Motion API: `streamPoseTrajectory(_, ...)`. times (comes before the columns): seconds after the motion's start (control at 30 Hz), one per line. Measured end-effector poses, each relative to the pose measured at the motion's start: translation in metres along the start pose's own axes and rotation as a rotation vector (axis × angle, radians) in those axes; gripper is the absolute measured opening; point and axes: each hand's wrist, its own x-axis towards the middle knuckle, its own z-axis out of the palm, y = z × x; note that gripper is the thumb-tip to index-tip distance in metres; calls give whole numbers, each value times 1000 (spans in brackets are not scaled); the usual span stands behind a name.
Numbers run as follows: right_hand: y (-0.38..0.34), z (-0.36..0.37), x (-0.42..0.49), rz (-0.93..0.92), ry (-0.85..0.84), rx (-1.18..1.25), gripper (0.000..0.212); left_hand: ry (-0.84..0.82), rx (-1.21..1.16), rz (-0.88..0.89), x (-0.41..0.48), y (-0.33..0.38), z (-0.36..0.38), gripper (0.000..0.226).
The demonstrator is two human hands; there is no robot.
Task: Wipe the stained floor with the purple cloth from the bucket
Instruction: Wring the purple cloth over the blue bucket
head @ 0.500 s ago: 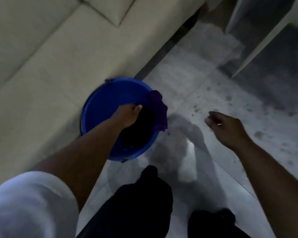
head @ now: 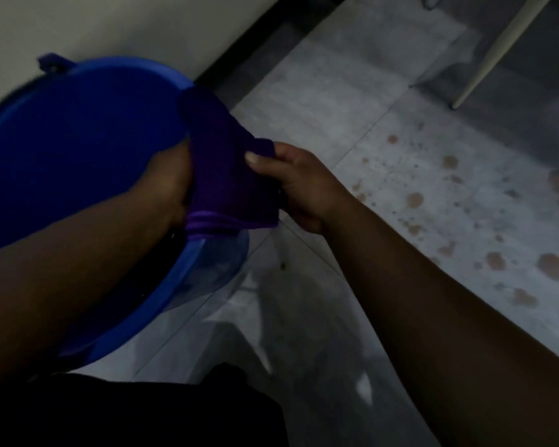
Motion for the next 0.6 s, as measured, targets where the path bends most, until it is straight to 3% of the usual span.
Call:
streamPoseTrajectory(0.07,-14,-3,-8,-92,3,5,12,97,42,80,2,17,-3,26)
streamPoseTrajectory(0.17,-37,-20,-29,-238,96,32,12,172,17,141,13,45,9,55)
streamPoseTrajectory(0.27,-49,-56,-51,-377,276,-110,24,-156,136,124,6,54,50,52)
streamPoseTrajectory(0.37,-46,-99,-69,-428,309,-221,57,-273,555,416,-15,45,105,24)
streamPoseTrajectory(0.43,-28,-124,-73,-408,354,-466,66,-282,841,541,-20,22,133,12)
streamPoseTrajectory(0.53,16,-158,-71,-289,434,-827,50,-374,1062,496,-12,-44,156,34)
streamPoseTrajectory(0.6,49,-167,-75,-186,408,-966,45,-322,1098,461,-3,-91,153,36)
